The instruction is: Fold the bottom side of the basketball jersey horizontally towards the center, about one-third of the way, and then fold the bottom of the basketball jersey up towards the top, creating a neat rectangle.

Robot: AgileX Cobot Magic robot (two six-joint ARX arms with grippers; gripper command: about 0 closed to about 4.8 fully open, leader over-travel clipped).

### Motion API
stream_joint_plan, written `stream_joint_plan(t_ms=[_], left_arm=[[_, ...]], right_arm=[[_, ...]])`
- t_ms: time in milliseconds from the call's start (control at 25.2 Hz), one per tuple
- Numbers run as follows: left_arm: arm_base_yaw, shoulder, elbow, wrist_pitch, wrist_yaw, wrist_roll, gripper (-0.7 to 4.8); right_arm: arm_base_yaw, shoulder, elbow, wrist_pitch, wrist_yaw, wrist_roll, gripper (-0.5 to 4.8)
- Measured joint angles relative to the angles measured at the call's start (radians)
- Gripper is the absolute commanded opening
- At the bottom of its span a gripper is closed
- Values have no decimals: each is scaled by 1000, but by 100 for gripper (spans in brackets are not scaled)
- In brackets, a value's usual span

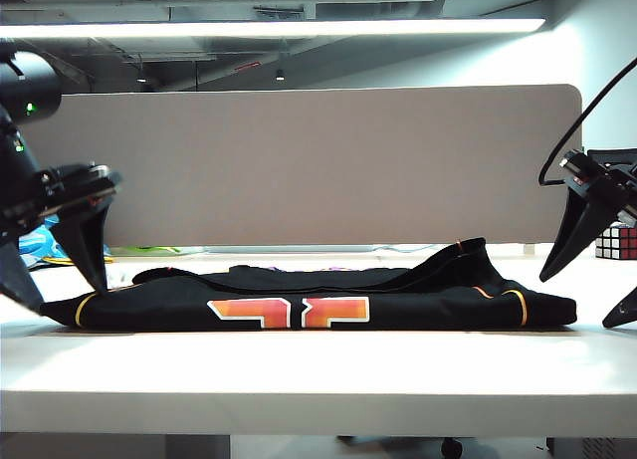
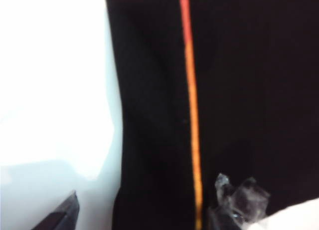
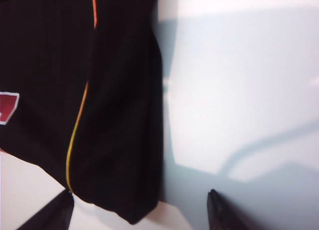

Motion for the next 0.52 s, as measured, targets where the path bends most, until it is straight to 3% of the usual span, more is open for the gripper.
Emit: stream_joint_plan(t_ms=[397,516], left_arm=[[0,50,13,21,66,1,319],[0,53,13,23,83,1,306]], right_arm=[[79,40,3,65,-32,47,362],[100,54,5,96,-34,68,321]])
